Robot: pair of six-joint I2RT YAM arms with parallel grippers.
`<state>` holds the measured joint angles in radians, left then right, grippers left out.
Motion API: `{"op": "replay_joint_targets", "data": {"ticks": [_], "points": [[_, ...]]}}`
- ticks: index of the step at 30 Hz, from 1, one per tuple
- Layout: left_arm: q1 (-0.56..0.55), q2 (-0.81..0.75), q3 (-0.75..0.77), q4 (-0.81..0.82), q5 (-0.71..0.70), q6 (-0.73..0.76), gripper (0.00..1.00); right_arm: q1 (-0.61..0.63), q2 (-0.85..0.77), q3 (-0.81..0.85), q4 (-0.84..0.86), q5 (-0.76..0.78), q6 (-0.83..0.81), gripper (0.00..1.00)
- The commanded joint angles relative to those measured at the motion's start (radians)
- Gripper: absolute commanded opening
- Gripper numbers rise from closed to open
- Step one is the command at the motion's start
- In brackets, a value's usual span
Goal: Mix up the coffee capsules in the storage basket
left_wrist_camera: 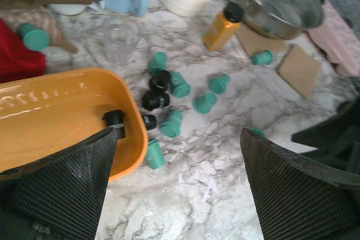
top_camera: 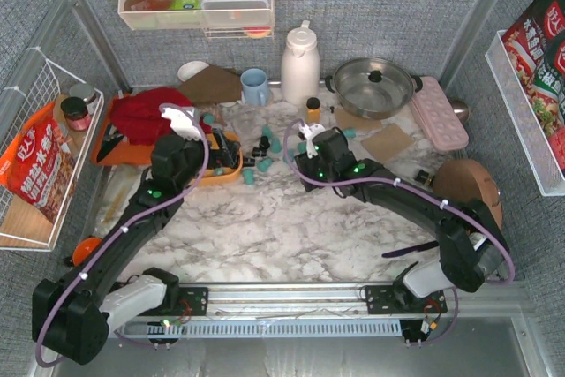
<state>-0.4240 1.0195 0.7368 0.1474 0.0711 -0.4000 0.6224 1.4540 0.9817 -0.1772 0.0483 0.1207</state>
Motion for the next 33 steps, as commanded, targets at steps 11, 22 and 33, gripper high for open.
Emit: {"op": "replay_joint_targets", "data": {"ticks": [11, 22, 33], "points": [[0.103, 0.389, 0.316, -0.131, -0.346, -0.01, 0.99, -0.004, -0.023, -0.098, 0.132, 0.197, 0.057, 0.57], [0.222, 0.839, 0.719, -0.302, -0.225, 0.056, 0.84, -0.005, -0.111, -0.181, 0.216, 0.223, 0.052, 0.57], [0.254, 1.09, 0.939, -0.413, -0.165, 0.138, 0.87, -0.005, -0.271, -0.234, 0.203, 0.206, 0.037, 0.58]]}}
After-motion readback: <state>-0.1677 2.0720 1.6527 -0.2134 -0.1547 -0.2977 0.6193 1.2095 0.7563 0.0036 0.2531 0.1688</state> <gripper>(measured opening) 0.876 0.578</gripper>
